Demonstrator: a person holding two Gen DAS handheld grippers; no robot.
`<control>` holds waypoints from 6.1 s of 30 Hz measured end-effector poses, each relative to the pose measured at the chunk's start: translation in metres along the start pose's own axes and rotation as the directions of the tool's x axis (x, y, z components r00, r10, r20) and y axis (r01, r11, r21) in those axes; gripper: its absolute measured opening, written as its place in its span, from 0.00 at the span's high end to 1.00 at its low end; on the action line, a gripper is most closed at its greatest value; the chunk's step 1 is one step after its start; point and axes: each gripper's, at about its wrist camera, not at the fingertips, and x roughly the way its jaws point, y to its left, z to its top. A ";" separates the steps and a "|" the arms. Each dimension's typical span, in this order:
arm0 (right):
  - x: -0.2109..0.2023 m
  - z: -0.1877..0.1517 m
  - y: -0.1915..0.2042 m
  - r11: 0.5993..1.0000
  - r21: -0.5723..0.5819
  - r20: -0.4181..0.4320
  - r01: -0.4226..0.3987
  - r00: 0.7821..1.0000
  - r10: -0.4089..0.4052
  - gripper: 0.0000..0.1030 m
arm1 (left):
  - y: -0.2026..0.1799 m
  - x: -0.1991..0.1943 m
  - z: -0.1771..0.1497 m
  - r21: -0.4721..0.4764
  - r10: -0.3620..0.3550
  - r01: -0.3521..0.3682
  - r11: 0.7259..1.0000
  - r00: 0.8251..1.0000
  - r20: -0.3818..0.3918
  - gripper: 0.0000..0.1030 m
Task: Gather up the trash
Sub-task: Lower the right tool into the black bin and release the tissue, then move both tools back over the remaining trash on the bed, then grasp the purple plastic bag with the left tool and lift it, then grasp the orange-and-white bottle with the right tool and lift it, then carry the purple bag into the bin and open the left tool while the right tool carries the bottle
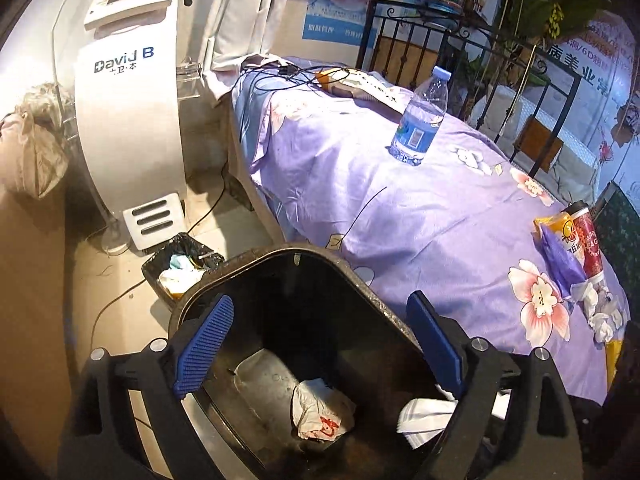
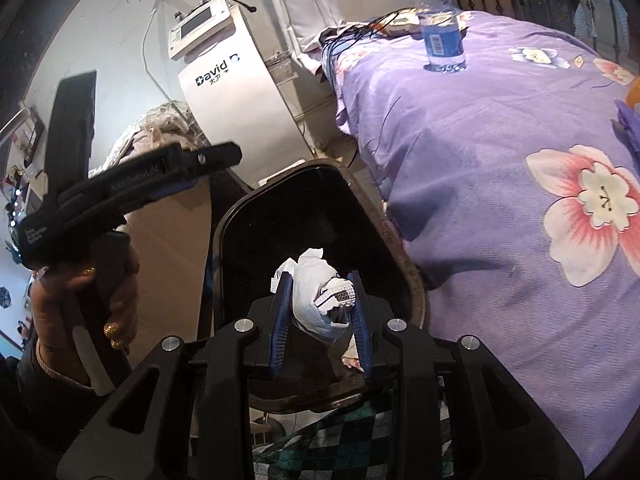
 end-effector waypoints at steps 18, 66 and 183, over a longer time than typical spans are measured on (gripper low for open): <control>0.110 -0.004 0.031 0.994 -0.111 -0.300 0.000 0.953 -0.033 0.70 | 0.018 0.002 0.007 -0.051 0.002 -0.002 0.999 1.000 0.011 0.14; -0.169 -0.052 -0.106 0.830 0.296 0.336 0.473 0.762 -0.554 0.05 | -0.202 0.030 -0.008 0.321 -0.380 0.399 0.859 0.917 -0.123 0.10; -0.097 0.115 -0.152 0.545 -0.016 0.259 0.838 0.530 -0.807 0.39 | -0.156 0.030 0.012 0.223 -0.363 0.373 0.901 0.928 -0.088 0.84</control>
